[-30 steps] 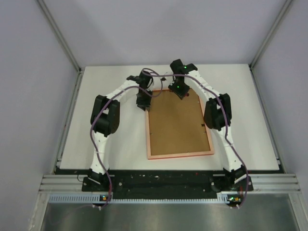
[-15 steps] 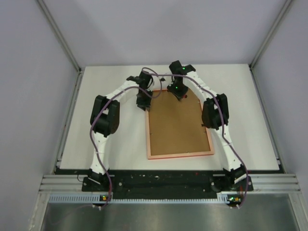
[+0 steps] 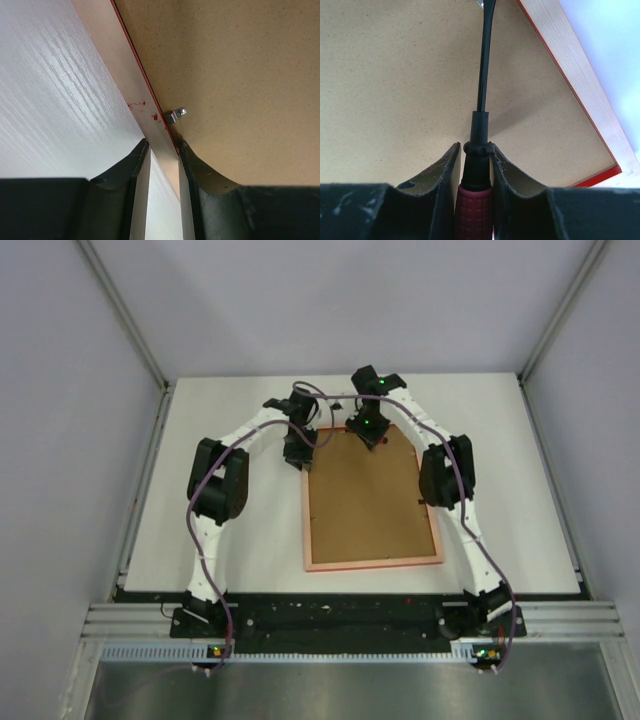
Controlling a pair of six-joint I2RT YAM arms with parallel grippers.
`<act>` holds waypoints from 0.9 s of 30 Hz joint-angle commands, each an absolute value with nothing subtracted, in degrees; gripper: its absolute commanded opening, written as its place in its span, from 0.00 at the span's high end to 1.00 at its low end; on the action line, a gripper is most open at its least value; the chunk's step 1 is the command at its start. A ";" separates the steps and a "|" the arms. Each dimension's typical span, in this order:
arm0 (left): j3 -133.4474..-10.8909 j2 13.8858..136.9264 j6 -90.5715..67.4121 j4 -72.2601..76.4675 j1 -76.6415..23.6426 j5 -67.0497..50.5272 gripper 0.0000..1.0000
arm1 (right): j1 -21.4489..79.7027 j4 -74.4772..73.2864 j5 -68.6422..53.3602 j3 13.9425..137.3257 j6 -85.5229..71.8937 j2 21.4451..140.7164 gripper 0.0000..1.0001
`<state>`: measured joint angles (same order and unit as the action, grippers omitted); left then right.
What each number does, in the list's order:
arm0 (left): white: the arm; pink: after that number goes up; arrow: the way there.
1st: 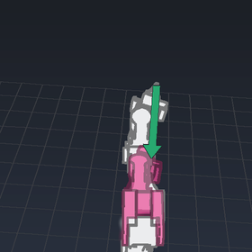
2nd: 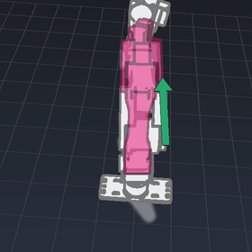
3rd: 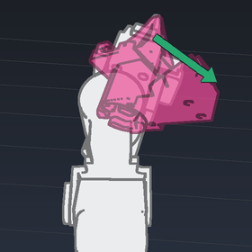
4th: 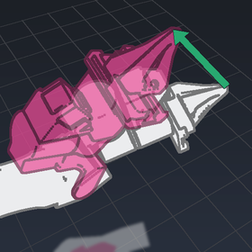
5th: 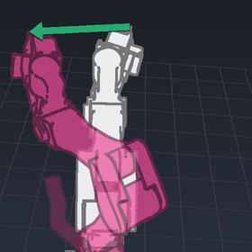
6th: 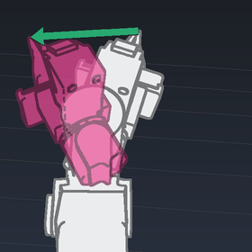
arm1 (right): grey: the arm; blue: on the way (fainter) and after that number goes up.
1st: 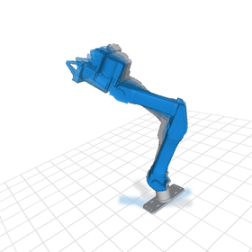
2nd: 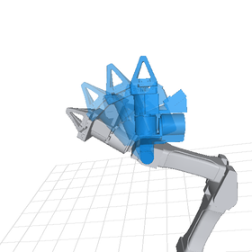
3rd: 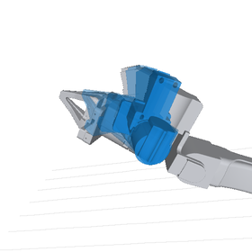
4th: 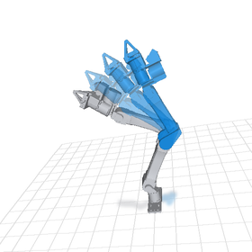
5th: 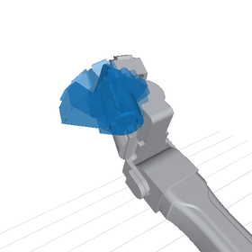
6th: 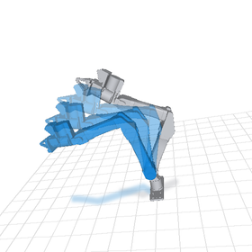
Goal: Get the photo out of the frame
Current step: Release the photo frame item from the photo frame.
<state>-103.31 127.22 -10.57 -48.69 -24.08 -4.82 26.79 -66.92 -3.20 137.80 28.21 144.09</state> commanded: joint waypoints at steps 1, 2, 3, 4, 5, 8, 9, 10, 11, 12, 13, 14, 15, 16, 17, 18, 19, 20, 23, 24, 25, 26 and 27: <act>-101.51 127.26 -4.04 -45.79 -27.16 -5.36 1.00 | 30.76 -67.85 -12.91 140.28 30.41 145.28 1.00; -101.51 127.35 -4.13 -45.88 -27.33 -5.27 1.00 | 30.76 -67.85 -13.53 140.19 30.24 145.20 1.00; -101.51 127.35 -4.13 -45.79 -27.25 -5.19 1.00 | 30.85 -67.94 -13.45 140.10 29.97 145.20 1.00; -101.51 127.44 -4.04 -45.88 -27.25 -5.19 1.00 | 30.76 -67.94 -13.01 140.18 29.97 145.37 1.00; -101.51 127.44 -4.13 -45.88 -27.33 -5.19 1.00 | 30.76 -68.11 -12.40 140.01 30.06 145.46 1.00; -101.60 127.44 -4.31 -45.79 -27.25 -4.75 1.00 | 30.76 -68.47 -11.69 138.43 30.85 145.11 1.00; -101.51 127.53 -4.39 -45.88 -27.16 -4.49 1.00 | 30.85 -68.38 -11.78 137.56 31.11 144.85 1.00; -101.51 127.44 -4.57 -45.79 -27.16 -4.31 1.00 | 30.76 -68.29 -11.52 137.29 30.94 144.41 1.00; -101.51 127.53 -4.66 -45.79 -27.25 -4.13 1.00 | 30.67 -67.94 -11.43 137.46 30.59 144.32 1.00; -101.51 127.53 -4.83 -45.79 -27.16 -4.13 1.00 | 30.33 -67.24 -11.60 137.63 29.72 143.79 1.00; -101.51 127.62 -4.83 -45.79 -27.16 -4.04 1.00 | 30.06 -66.02 -11.60 137.90 28.66 143.01 1.00; -101.51 127.88 -5.01 -45.70 -27.16 -4.04 1.00 | 29.62 -64.44 -11.25 138.07 27.35 142.13 1.00; -101.60 127.97 -5.01 -45.79 -27.16 -4.04 1.00 | 29.10 -63.38 -10.55 138.08 26.64 140.99 1.00; -101.60 128.06 -5.18 -45.88 -27.16 -4.04 1.00 | 28.74 -62.06 -9.68 138.08 26.11 140.02 1.00; -101.69 128.06 -5.19 -45.88 -27.16 -4.13 1.00 | 28.22 -61.09 -8.36 137.99 25.58 138.97 1.00; -101.69 128.14 -5.36 -45.79 -27.07 -4.13 1.00 | 27.86 -60.82 -7.57 137.90 25.49 138.17 1.00; -101.69 128.14 -5.36 -45.97 -27.07 -4.13 1.00 | 27.43 -60.65 -6.69 137.99 25.23 137.56 1.00; -101.69 128.06 -5.45 -45.97 -27.07 -4.22 1.00 | 27.07 -60.82 -5.55 137.73 25.14 136.94 1.00; -101.69 128.14 -5.45 -45.88 -27.07 -4.39 1.00 | 26.11 -60.73 -3.35 133.87 24.79 134.39 1.00; -101.69 128.06 -5.62 -45.88 -26.98 -4.39 1.00 | 25.58 -60.73 -2.73 132.55 24.44 132.99 1.00; -101.52 128.06 -5.62 -45.97 -26.98 -4.66 1.00 | 24.97 -60.73 -2.46 130.02 24.26 131.93 1.00; -101.51 127.97 -5.80 -45.88 -26.90 -4.66 1.00 | 24.44 -60.56 -2.03 128.16 23.82 130.44 1.00; -101.43 127.97 -5.80 -45.79 -26.98 -4.92 1.00 | 23.74 -60.56 -1.76 126.14 23.47 129.30 1.00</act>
<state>-103.28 127.22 -10.15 -47.75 -24.95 -4.69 25.32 -62.61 -3.20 131.04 24.88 137.82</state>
